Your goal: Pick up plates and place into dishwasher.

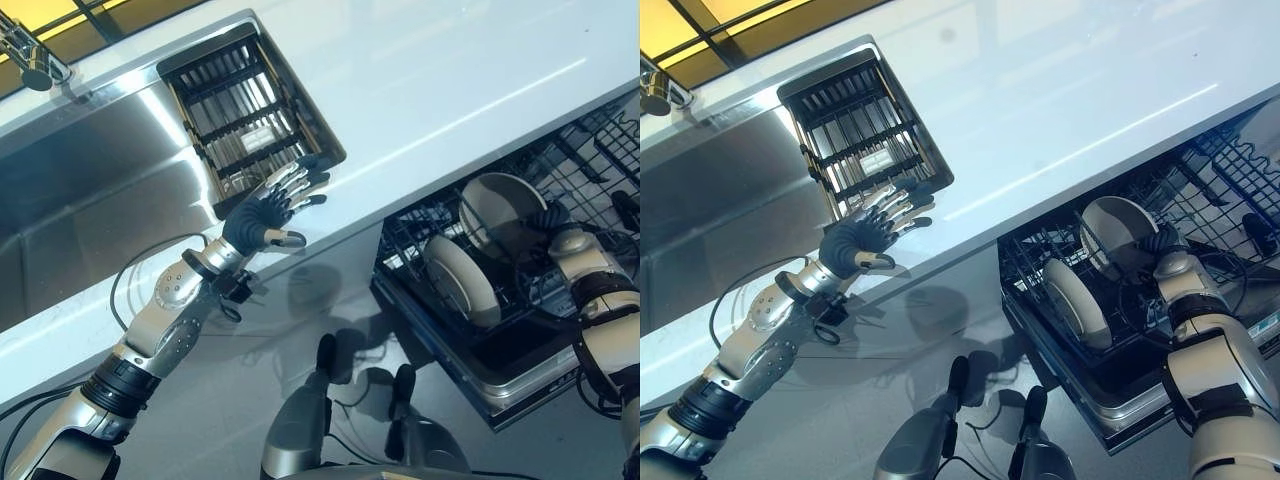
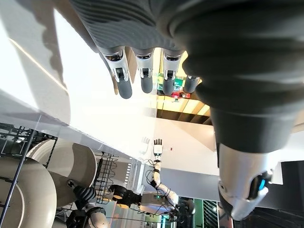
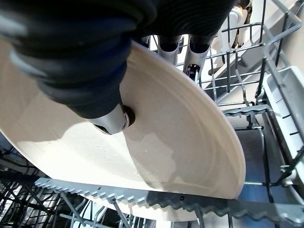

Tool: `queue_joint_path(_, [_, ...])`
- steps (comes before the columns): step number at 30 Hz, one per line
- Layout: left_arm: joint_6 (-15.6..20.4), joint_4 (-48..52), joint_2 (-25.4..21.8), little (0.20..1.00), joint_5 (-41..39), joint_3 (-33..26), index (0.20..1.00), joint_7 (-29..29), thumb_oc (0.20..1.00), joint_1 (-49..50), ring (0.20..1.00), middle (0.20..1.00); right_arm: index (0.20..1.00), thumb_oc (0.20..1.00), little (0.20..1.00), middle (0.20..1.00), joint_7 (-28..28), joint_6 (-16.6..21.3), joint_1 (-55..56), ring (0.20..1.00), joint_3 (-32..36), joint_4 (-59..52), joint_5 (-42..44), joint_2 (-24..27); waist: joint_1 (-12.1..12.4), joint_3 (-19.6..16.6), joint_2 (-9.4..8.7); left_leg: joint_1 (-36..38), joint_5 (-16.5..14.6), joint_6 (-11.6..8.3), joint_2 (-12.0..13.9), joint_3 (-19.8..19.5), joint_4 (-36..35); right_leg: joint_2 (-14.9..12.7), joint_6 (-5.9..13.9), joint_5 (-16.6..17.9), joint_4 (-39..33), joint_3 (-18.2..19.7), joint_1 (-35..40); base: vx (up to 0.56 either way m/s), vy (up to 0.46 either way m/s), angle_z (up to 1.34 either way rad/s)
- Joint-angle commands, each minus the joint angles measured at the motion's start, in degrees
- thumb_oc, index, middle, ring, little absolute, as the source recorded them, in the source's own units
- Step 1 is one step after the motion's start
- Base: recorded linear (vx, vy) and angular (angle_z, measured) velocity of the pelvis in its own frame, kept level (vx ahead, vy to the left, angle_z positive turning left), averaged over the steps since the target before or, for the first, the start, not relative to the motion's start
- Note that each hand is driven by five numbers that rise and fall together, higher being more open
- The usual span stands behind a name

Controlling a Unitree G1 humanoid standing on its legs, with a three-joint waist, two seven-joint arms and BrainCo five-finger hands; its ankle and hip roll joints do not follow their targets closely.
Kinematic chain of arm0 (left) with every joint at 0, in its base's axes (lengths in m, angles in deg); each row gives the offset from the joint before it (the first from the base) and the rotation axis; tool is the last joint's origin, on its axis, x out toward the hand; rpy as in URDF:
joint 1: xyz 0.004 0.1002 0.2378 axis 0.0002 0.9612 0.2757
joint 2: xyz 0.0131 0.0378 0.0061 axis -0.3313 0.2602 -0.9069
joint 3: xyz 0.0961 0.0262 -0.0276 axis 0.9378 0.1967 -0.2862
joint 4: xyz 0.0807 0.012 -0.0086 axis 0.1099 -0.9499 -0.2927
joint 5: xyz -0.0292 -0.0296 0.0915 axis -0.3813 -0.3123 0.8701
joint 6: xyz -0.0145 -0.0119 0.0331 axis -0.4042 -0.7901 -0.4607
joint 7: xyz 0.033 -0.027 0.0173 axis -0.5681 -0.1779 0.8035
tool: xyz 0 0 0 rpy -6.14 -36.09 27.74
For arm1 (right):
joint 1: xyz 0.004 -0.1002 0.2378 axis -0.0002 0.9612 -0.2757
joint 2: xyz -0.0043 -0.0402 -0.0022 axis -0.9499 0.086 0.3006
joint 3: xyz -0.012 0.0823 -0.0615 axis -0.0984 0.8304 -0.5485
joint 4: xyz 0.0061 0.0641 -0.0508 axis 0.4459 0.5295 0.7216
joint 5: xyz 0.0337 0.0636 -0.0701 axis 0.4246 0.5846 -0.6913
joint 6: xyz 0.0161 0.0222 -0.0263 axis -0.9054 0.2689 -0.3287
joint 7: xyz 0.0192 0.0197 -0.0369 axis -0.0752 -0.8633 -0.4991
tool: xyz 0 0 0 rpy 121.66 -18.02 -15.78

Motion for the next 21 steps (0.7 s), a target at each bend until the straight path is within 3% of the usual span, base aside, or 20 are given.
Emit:
queue_joint_path(1, [0.9,0.8,-0.1,1.000,-0.8,2.2,1.000,0.1,1.000,-2.8,1.000,1.000,1.000,1.000,1.000,1.000,-1.7,2.9,-6.4,1.000,-3.2,-1.6,5.4,0.3,1.2,2.4,-0.74,-0.7,-5.8,1.39,-4.3,0.8,0.1,-3.7,2.50,-1.6,3.1,-1.3,-5.5,0.00,0.000,0.00])
queue_joint_path(3, [1.0,0.8,0.0,1.000,-1.3,1.6,1.000,-1.3,1.000,-2.0,1.000,1.000,1.000,1.000,1.000,1.000,-9.2,5.4,-4.7,1.000,0.2,-4.3,9.5,0.4,0.7,2.1,-1.01,0.1,-6.2,1.54,-4.2,1.0,0.1,-3.7,2.52,-1.9,3.6,-1.0,-5.3,0.00,0.019,0.00])
queue_joint_path(6, [0.7,1.8,1.5,1.000,-0.8,0.8,1.000,-2.2,1.000,0.3,1.000,1.000,1.000,1.000,1.000,1.000,-16.1,7.7,0.7,1.000,6.1,-9.3,10.6,-0.5,-0.2,1.8,-1.61,1.7,-7.5,1.96,-4.2,1.9,1.0,-3.7,2.47,-2.7,5.5,-0.3,-4.9,0.00,0.074,0.00])
queue_joint_path(10, [0.0,2.6,4.6,1.000,0.3,0.7,1.000,-3.0,1.000,2.3,1.000,1.000,1.000,1.000,1.000,1.000,-23.2,10.9,7.7,1.000,13.2,-13.1,12.0,-2.5,-1.6,2.7,-2.14,0.6,-11.9,2.61,-4.2,4.0,12.3,-4.7,0.76,-6.5,13.5,-0.4,-4.7,0.02,0.122,-0.10])
queue_joint_path(13, [0.1,1.5,6.4,1.000,2.3,1.4,1.000,-2.2,1.000,2.5,1.000,1.000,1.000,1.000,1.000,1.000,-25.4,14.1,12.5,1.000,18.0,-13.7,13.3,-4.9,-2.7,4.0,-2.55,-1.2,-15.7,3.57,-4.0,4.9,20.0,-5.2,-0.30,-9.0,19.7,-0.1,-5.2,0.05,0.101,-0.23])
queue_joint_path(16, [0.5,1.0,7.9,1.000,2.8,2.4,1.000,-1.6,1.000,2.4,1.000,1.000,1.000,1.000,1.000,1.000,-27.3,16.6,16.6,1.000,20.3,-14.2,13.2,-6.9,-3.6,4.4,-2.36,-1.4,-17.7,4.25,-4.0,5.1,23.2,-5.3,-0.83,-10.9,23.2,0.9,-5.4,0.04,0.085,-0.05])
queue_joint_path(21, [1.0,1.4,8.7,1.000,3.2,3.0,1.000,-1.0,1.000,2.5,1.000,1.000,1.000,1.000,1.000,1.000,-27.6,17.3,19.5,1.000,21.9,-13.1,13.3,-7.6,-4.1,4.8,-1.69,-2.8,-19.5,5.06,-4.6,5.0,26.9,-5.9,-1.48,-13.2,28.5,1.5,-7.2,-0.02,0.054,-0.03])
